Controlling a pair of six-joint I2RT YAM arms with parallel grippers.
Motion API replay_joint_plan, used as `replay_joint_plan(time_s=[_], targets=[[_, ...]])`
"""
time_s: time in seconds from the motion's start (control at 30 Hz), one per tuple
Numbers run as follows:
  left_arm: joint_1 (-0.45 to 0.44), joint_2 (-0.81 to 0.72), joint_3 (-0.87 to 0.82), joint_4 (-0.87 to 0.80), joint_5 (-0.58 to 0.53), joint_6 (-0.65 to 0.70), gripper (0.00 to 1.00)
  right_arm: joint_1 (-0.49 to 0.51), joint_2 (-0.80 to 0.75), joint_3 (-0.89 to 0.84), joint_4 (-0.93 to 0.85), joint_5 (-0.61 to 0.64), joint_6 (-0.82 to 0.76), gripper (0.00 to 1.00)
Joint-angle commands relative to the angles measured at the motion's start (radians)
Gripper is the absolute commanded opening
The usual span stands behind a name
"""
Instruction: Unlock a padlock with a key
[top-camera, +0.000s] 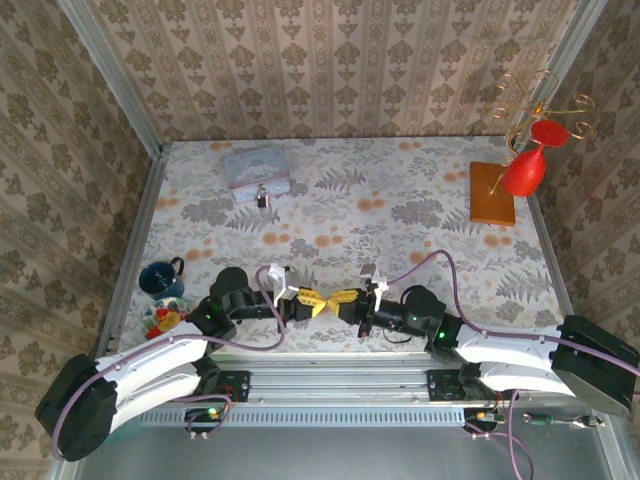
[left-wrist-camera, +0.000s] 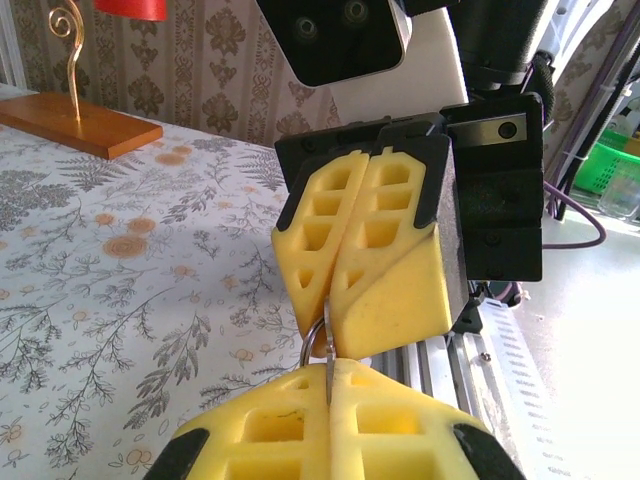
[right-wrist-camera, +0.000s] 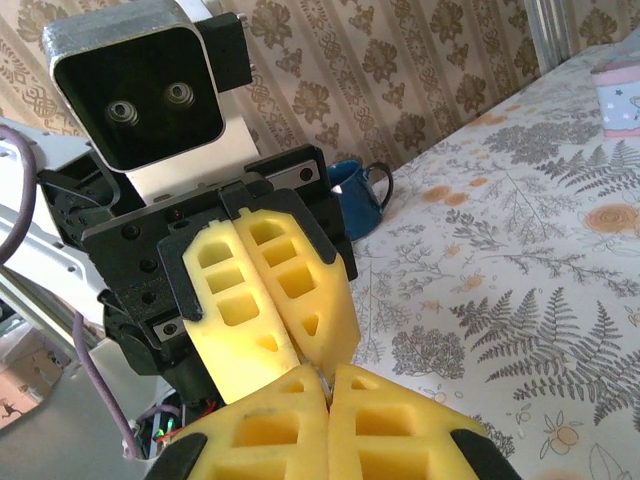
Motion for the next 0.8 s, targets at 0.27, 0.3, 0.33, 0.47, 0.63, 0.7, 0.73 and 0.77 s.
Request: replay_joint_plan(time_s=[0.27,0.3,0.33,0.47,0.63,0.7,0.73,0.77], targets=[[-0.011,-0.003,0.054,-0.091,-0.042,0.048,0.00,0.006,-0.093,0.028,-0.214,0.189,-0.030,0.42],[-0.017,0.003,0.069,-0.138,-0.073,0.070,0.00,0.006,-0.124,0.024,-0.257,0.232,-0.036,0.46],[-0.025,0.008,0.090,-0.190,-0.106,0.084,0.00,0.004,-0.152,0.018,-0.293,0.267,-0.042,0.50],[-0.072,0.075,0.197,-0.395,-0.232,0.165,0.00,-0.019,-0.286,-0.017,-0.410,0.338,-0.053,0.59],[-0.147,0.214,0.360,-0.619,-0.284,0.245,0.00,-0.050,-0.420,-0.072,-0.456,0.248,-0.062,0.59],[-0.176,0.269,0.441,-0.729,-0.301,0.284,0.00,-0.060,-0.467,-0.092,-0.467,0.170,-0.088,0.59],[-0.187,0.289,0.481,-0.783,-0.315,0.302,0.00,-0.062,-0.486,-0.103,-0.476,0.146,-0.099,0.58],[-0.199,0.308,0.531,-0.866,-0.328,0.324,0.00,-0.065,-0.513,-0.118,-0.485,0.134,-0.116,0.57]])
